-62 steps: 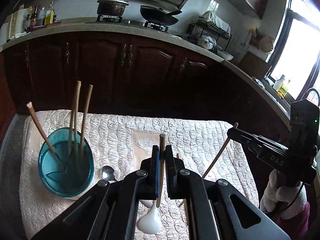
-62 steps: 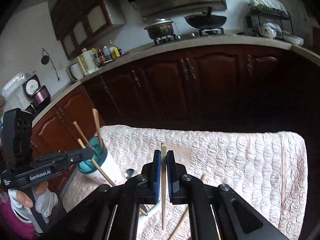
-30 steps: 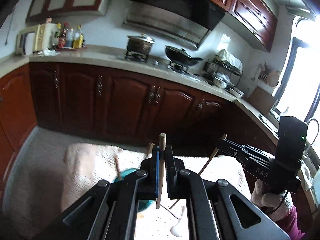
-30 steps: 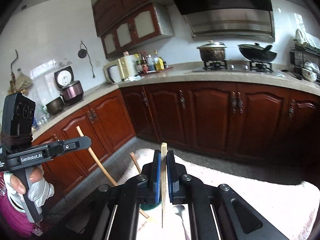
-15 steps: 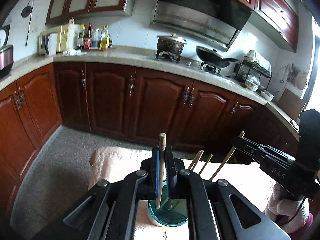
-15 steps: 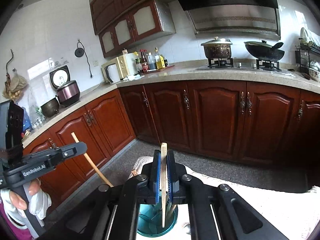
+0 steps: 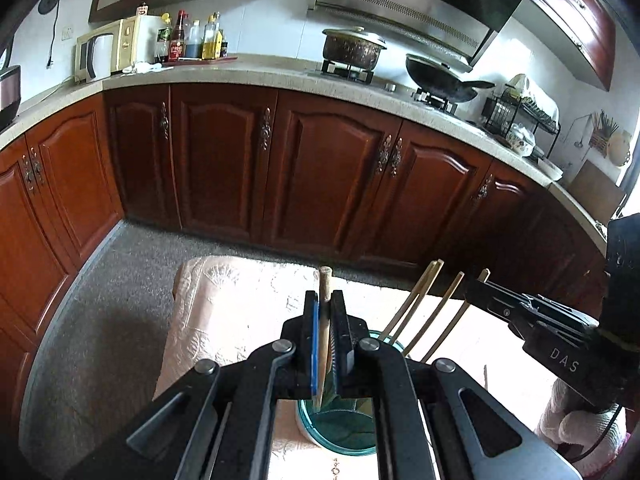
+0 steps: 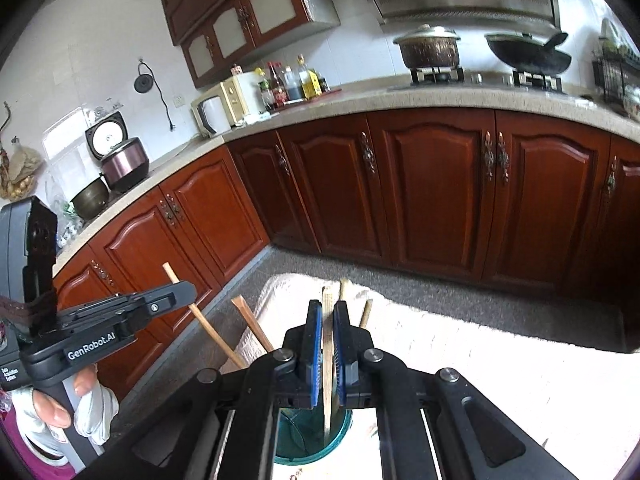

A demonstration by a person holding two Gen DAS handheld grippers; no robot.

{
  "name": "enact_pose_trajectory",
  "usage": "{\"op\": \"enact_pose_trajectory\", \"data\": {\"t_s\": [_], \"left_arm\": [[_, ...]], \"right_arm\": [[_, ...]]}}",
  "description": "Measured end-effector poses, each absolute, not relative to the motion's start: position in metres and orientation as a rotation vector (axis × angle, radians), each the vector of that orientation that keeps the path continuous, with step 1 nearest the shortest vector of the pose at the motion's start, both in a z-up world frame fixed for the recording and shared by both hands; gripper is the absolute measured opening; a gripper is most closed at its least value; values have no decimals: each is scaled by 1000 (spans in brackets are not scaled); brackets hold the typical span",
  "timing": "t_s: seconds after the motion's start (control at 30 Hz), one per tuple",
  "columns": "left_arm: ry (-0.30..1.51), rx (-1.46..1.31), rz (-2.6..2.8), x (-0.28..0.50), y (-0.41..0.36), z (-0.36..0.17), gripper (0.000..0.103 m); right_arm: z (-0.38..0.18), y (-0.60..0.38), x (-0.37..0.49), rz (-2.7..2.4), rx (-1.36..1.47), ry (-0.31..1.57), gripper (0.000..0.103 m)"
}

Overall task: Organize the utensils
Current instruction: 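Lower the chopstick into the cup and open the right gripper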

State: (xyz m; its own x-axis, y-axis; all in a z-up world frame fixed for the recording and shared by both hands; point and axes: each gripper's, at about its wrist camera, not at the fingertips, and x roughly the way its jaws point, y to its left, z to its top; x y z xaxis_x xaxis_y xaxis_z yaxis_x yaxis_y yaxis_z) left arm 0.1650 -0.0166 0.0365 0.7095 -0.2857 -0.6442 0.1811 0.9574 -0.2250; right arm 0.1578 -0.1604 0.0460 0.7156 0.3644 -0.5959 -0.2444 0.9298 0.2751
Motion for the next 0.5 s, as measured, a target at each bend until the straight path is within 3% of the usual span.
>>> {"op": "enact_pose_trajectory", "data": {"t_s": [0.5], "left_arm": [[767, -132, -250, 169, -30, 18, 5]], "right_arm": [[14, -168, 173, 322, 229, 782, 11]]}}
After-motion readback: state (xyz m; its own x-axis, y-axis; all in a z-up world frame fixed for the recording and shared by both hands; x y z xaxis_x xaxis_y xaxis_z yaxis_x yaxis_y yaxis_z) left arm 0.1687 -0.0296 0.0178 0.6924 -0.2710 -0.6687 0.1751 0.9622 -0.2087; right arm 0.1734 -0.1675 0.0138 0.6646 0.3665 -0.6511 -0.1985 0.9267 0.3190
